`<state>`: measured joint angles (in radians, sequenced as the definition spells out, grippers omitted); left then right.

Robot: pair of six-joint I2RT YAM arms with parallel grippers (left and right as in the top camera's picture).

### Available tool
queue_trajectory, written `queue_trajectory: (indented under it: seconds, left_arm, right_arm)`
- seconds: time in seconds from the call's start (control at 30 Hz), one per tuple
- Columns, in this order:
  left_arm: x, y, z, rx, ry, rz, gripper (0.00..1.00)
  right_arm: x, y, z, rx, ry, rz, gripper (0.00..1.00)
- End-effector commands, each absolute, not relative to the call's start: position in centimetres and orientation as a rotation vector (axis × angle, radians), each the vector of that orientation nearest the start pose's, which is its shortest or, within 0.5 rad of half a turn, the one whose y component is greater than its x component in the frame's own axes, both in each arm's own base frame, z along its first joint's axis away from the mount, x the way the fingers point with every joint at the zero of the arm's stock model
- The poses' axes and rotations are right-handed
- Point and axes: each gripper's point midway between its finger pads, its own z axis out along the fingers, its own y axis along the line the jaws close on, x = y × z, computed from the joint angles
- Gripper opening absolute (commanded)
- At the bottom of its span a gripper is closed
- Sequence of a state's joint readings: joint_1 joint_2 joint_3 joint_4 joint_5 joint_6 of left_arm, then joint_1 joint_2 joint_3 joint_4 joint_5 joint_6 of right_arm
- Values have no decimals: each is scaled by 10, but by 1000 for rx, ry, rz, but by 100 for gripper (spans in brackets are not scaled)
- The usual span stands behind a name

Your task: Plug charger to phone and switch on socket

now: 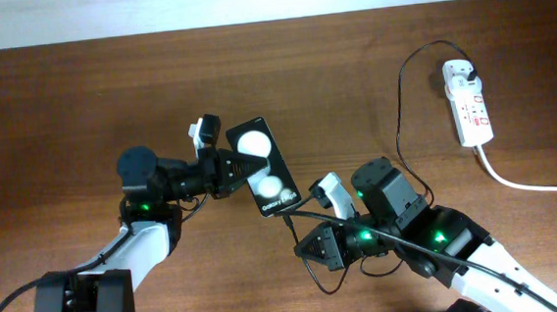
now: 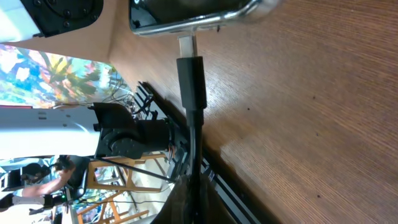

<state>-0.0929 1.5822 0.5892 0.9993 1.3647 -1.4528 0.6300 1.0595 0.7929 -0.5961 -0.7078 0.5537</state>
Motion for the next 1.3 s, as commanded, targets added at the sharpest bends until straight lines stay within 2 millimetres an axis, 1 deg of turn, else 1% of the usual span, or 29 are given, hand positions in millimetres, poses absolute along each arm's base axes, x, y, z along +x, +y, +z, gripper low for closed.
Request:
queue_trajectory:
  seconds: [0.0, 0.07, 0.17, 0.27, 0.6, 0.9, 1.17, 1.27]
  left_arm:
    - [301, -196, 215, 44, 2085, -2085, 0]
    - [301, -196, 215, 51, 2086, -2086, 0]
    - [300, -197, 215, 124, 2058, -2052, 0]
    - [300, -197, 215, 124, 2058, -2051, 0]
    - [300, -197, 215, 92, 2073, -2070, 0]
    - [301, -196, 215, 49, 2083, -2082, 0]
    - [301, -196, 215, 49, 2083, -2082, 0]
    - [301, -196, 215, 49, 2083, -2082, 0]
  right_arm:
    - [156, 256, 186, -473, 2592, 1355, 4]
    - [156, 256, 186, -473, 2591, 1355, 4]
    - [156, 255, 187, -474, 2589, 1356, 4]
    - [153, 252, 194, -478, 2565, 1356, 4]
    - [157, 251, 192, -464, 2562, 1325, 4]
    - [155, 251, 191, -464, 2571, 1329, 4]
    - [158, 252, 192, -464, 2559, 1326, 4]
    - [161, 254, 187, -461, 2574, 1324, 4]
